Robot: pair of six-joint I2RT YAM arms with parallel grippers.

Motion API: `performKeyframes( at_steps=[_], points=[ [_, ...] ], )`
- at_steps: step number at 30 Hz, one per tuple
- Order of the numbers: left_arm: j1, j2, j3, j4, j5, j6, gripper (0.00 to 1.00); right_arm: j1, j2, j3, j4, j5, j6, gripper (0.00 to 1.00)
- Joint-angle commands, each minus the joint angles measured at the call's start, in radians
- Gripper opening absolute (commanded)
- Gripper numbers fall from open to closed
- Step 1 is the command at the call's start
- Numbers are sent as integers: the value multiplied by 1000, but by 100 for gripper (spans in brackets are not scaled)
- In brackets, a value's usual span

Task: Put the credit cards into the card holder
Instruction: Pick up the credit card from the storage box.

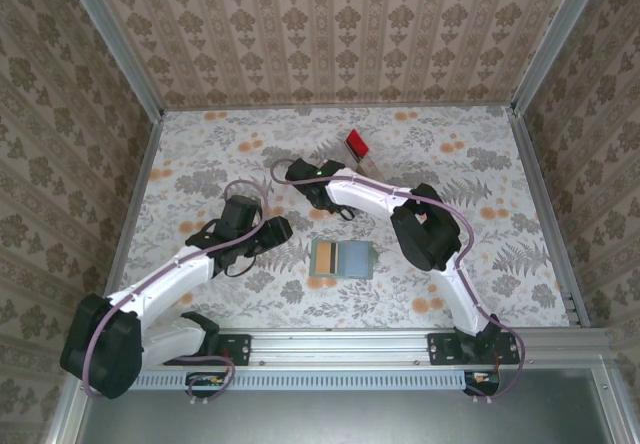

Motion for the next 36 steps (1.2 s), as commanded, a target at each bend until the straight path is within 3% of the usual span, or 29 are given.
performKeyframes(
  at_steps=[1, 10, 18, 24, 36],
  points=[
    [8, 9, 4, 10, 7, -10, 71, -3, -27, -24, 9, 93, -23, 30],
    [9, 8, 1, 9, 8, -11, 71, -10, -60, -37, 9, 78, -16, 21],
    [9, 13, 4, 11, 16, -11, 71, -28, -80, -44, 7, 72, -10, 20],
    [10, 13, -3, 14, 17, -14, 71, -34, -87, -49, 4, 19, -9, 8],
    [10, 18, 1, 13, 18, -10, 71, -50, -144, -33, -25, -123, 35, 0]
  ],
)
